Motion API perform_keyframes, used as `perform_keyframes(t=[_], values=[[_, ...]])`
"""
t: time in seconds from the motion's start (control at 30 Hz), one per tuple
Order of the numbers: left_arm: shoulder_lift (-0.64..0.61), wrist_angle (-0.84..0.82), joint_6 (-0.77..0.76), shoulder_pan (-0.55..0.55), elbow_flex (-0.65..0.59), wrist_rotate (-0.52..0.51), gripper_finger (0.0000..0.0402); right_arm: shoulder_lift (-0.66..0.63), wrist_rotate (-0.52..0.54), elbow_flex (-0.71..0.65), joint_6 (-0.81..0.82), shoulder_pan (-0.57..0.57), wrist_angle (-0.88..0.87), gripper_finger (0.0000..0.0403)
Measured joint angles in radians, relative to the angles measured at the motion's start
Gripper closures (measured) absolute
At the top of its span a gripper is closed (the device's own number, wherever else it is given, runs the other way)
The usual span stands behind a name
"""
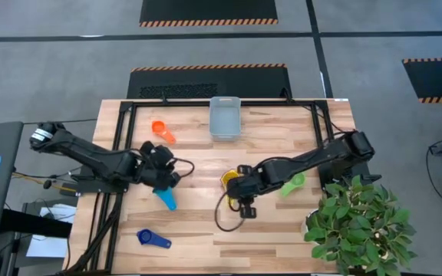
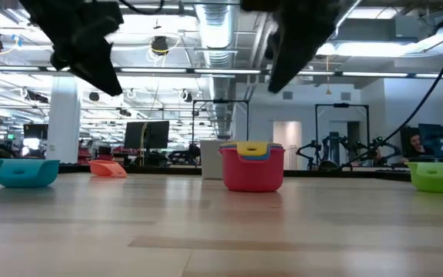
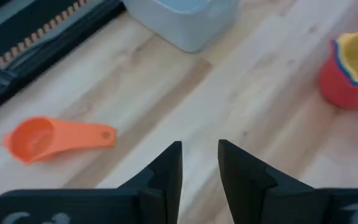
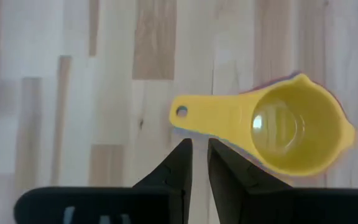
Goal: Nest measuring cups in basket
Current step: Stack the green measuring cup on top of the yellow measuring cup
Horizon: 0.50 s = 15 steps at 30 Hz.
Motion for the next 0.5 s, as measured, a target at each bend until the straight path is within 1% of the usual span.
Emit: perform_keyframes(t=[0.03, 0.1, 0.17, 0.23, 0.3, 0.43, 0.5], values=[[0.004, 0.002, 0.016, 0.017, 0.0, 0.006, 0.0308, -0.023, 0.016, -0.012, 0.014, 0.001, 0.0, 0.0325], [0.009, 0.009, 0.064, 0.044, 0.0, 0.05, 0.0308, -0.073, 0.043, -0.055, 0.065, 0.001, -0.029, 0.0325], [0.024, 0.059, 0.098, 0.061, 0.0, 0.08, 0.0308, -0.127, 0.092, -0.113, 0.135, -0.006, -0.07, 0.0325], [0.037, 0.096, 0.134, 0.065, 0.0, 0.082, 0.0308, -0.181, 0.132, -0.178, 0.213, -0.018, -0.124, 0.0325], [0.061, 0.185, 0.18, 0.065, 0.001, 0.079, 0.0308, -0.238, 0.15, -0.25, 0.307, -0.034, -0.17, 0.0325], [0.12, 0.351, 0.321, 0.067, 0.0, 0.088, 0.0308, -0.342, 0.149, -0.396, 0.508, -0.072, -0.267, 0.0325], [0.149, 0.428, 0.409, 0.075, 0.0, 0.12, 0.0308, -0.384, 0.135, -0.462, 0.599, -0.094, -0.301, 0.0325]])
